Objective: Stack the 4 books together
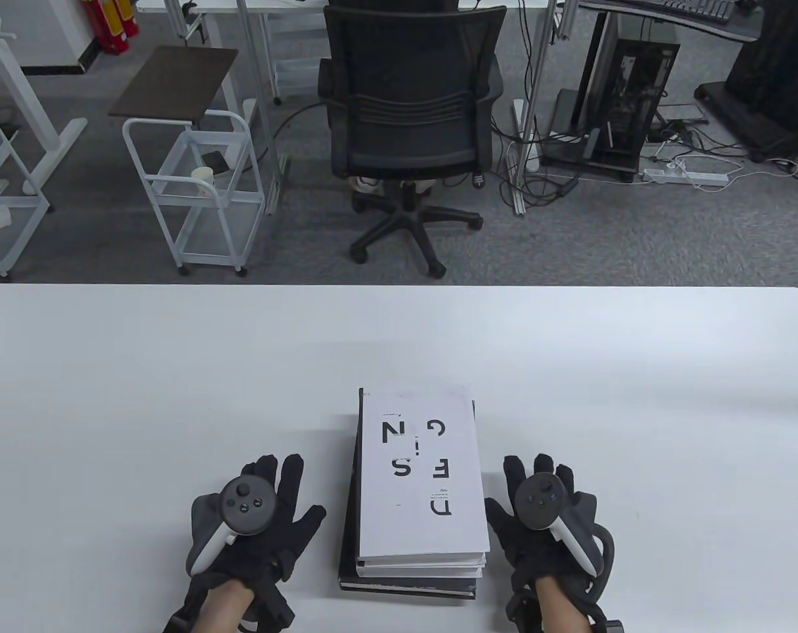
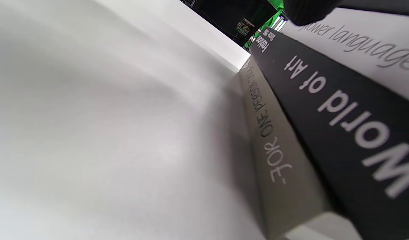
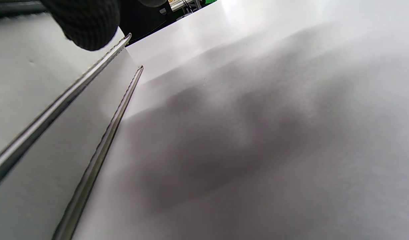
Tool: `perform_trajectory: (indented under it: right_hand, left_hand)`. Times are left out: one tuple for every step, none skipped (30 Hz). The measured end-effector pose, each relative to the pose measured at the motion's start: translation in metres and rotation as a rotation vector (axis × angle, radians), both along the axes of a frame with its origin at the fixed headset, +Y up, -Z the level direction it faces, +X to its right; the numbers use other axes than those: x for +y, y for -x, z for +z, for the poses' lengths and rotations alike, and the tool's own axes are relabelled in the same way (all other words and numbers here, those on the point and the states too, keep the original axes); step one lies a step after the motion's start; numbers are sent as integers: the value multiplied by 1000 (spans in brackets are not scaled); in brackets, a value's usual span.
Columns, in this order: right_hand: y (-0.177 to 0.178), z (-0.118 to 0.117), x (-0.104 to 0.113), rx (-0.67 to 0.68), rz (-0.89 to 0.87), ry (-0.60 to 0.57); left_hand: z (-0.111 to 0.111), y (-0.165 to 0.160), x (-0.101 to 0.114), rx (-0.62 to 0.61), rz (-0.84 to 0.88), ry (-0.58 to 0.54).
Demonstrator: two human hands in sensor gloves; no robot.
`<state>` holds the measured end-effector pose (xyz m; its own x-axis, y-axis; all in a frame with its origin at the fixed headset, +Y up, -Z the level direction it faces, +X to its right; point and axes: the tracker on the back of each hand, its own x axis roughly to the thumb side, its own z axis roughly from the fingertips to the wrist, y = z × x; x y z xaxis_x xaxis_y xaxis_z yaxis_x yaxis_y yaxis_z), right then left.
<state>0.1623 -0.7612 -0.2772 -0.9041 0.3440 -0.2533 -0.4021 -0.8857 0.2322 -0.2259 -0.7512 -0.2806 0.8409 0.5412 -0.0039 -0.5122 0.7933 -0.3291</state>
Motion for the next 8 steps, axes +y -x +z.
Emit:
perform_trajectory:
  right_hand:
    - [0, 0, 0, -1, -2, 2]
    - [0, 0, 0, -1, -3, 3]
    - [0, 0, 0, -1, -5, 4]
    - [0, 0, 0, -1, -7, 5]
    - [0, 0, 0, -1, -9, 6]
    - [0, 0, 0, -1, -11, 6]
    - [0, 0, 0, -1, -12, 6]
    - [0, -1, 0, 0, -13, 6]
  left_hand:
    - [0, 0, -1, -3, -1, 4]
    - [0, -1, -1, -4, -1, 7]
    - [0, -1, -1, -5, -3, 12]
    - [0, -1, -1, -5, -4, 14]
    - [0, -1, -2, -5, -4, 15]
    - [0, -1, -2, -4, -3, 17]
    - [0, -1, -2, -4, -2, 21]
    - [0, -1, -2, -3, -1, 23]
